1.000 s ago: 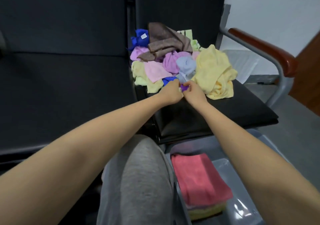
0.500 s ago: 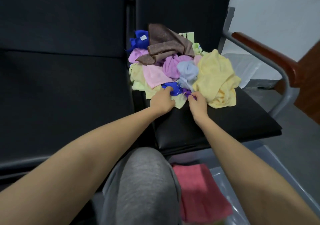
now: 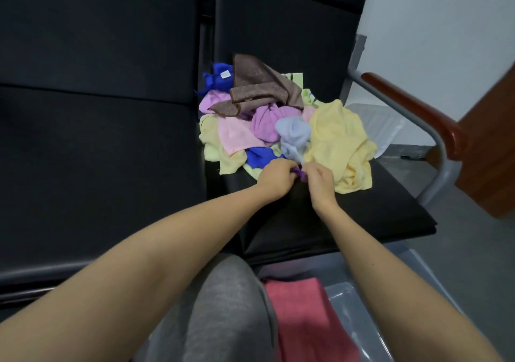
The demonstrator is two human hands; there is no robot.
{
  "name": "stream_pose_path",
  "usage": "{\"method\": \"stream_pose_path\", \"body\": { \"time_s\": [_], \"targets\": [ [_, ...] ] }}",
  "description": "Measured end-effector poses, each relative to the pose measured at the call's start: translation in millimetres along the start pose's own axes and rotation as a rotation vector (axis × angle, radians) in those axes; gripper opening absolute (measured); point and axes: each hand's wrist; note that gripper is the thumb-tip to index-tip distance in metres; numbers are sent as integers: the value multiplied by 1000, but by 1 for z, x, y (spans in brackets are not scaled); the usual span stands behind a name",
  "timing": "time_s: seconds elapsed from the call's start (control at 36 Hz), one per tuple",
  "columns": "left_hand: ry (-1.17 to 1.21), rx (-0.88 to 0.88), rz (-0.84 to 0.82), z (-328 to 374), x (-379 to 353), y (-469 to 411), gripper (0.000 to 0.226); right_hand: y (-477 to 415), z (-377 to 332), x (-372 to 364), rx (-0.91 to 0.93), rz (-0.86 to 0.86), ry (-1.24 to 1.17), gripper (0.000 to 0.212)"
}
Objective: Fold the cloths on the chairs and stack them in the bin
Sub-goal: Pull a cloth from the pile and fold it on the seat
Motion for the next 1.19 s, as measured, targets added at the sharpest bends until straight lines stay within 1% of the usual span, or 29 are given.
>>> {"method": "stream_pose_path", "body": {
  "time_s": [0.03,0.08,0.14,0.17,0.22,0.28,0.31,0.33,0.36,0.39,0.44,0.47,0.5,0.56,0.58,0.61,0.64,0.69,0.72,0.75,0.81,0.86,0.92,0.97,1.03,1.08,1.14,1.17,1.19],
  "targets": [
    [50,30,24,1,0,-2,22,-4,-2,4,41,33,88,22],
    [170,93,54,2,0,-4,25,-14,-6,12,92,50,440,22],
    [296,145,51,6,0,-4,27,-23,-7,17,60,-46,785,37],
    [371,169,34,8,0,-4,28,-26,-7,16,31,-117,870,41],
    [573,244,14,11,1,-6,28,-30,-6,12,-16,-224,922,50],
    [913,387,-16,15,7,-6,26,-35,-5,6,-37,-262,923,60],
    [1053,446,-12,12,8,-9,25,-38,-5,4,-32,-256,923,61],
    [1061,451,-5,6,5,-12,23,-41,-4,2,-23,-241,925,60],
    [981,425,-7,2,4,-14,18,-43,-4,0,-22,-230,938,58],
    [856,363,-30,-1,3,-14,11,-45,-4,-1,-26,-229,965,56],
    [498,211,-61,-5,4,-12,8,-47,-2,-2,-29,-250,1043,51],
    [342,130,-41,-7,6,-10,6,-48,-1,-3,-27,-260,1080,49],
    [219,52,33,-8,8,-8,14,-47,-1,-4,-27,-261,1107,48],
    [18,-30,313,-15,16,-11,26,-49,1,-8,-37,-250,1125,48],
    [-40,6,420,-19,21,-16,28,-50,0,-11,-45,-242,1124,50],
    [-83,94,464,-24,25,-21,30,-50,0,-13,-54,-237,1121,51],
    [-111,239,458,-29,28,-27,36,-51,0,-16,-62,-233,1121,52],
    [-102,551,350,-40,36,-34,53,-51,-1,-19,-78,-230,1124,52],
    [-88,623,292,-47,38,-35,58,-51,-1,-21,-88,-230,1126,51],
    [-88,625,254,-55,39,-38,56,-52,-2,-23,-100,-224,1121,51],
    [-67,535,257,-67,41,-42,41,-51,-4,-29,-126,-169,1059,53],
    [95,485,319,-70,46,-45,26,-49,-7,-36,-149,-79,938,57],
    [286,509,337,-65,50,-47,21,-44,-9,-44,-140,-31,880,65],
    [405,523,345,-56,52,-46,21,-39,-10,-50,-105,-31,867,73],
    [456,426,333,-47,53,-44,18,-34,-13,-56,-25,-49,844,80],
    [553,292,239,-36,53,-40,14,-32,-15,-62,89,-79,824,88],
    [704,214,106,-27,53,-35,12,-32,-18,-68,159,-104,818,94],
    [785,201,47,-25,53,-33,12,-33,-19,-70,172,-97,789,91],
    [862,194,0,-25,54,-32,12,-35,-22,-71,182,-78,730,80]
  ]
}}
Point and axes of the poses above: each hand's wrist, its own y-axis away from the middle knuckle, its own x-axis out of the back of the hand, z = x × y, and after that the axes turned 3 degrees about -y, right-handed
